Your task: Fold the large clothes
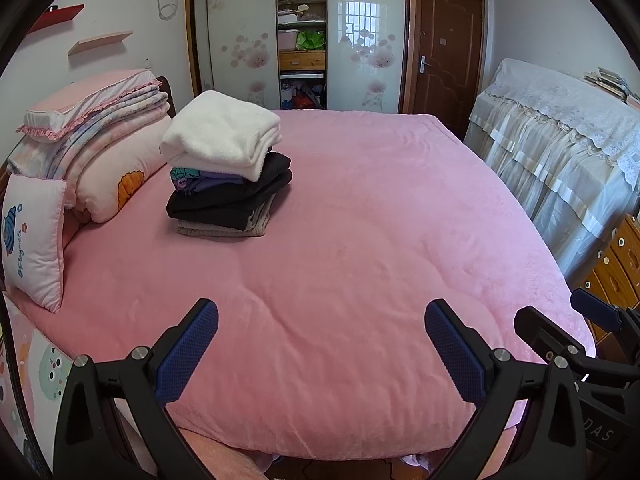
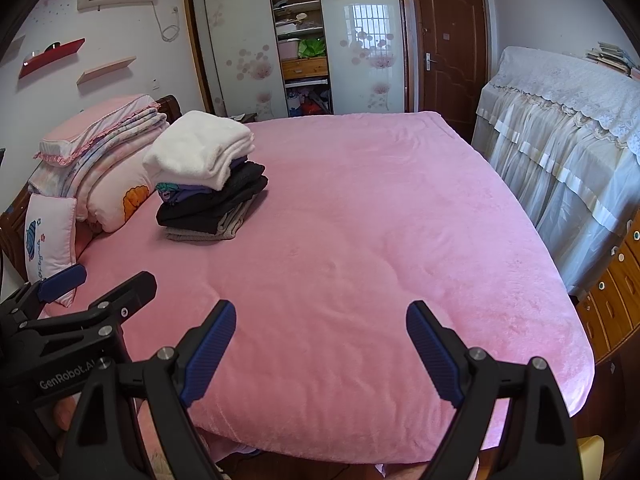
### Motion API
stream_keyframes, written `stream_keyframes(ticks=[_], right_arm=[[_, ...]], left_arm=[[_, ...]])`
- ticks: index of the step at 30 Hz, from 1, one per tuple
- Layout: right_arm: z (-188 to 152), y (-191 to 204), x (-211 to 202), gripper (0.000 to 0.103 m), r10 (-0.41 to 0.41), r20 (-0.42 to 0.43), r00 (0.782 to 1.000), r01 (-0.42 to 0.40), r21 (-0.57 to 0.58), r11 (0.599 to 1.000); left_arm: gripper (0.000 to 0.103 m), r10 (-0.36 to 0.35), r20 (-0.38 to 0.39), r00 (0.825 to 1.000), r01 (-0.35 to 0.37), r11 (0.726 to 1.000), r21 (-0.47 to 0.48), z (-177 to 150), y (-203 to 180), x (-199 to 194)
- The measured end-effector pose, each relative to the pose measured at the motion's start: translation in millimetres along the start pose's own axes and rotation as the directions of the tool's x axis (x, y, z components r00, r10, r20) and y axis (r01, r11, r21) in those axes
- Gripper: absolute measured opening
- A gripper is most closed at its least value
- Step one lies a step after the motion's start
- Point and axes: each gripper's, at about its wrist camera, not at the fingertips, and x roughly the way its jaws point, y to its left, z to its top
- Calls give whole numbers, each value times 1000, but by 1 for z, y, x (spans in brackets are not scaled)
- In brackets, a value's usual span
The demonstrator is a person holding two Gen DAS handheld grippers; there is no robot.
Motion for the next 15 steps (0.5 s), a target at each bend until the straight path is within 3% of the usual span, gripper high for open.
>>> stream_keyframes(ticks=[15], right_arm=[[-1, 4, 0, 88, 0, 3, 1000, 0, -3, 1000]], left_arm=[[102, 2, -12, 1000, -2, 1000, -6, -3, 1, -1]])
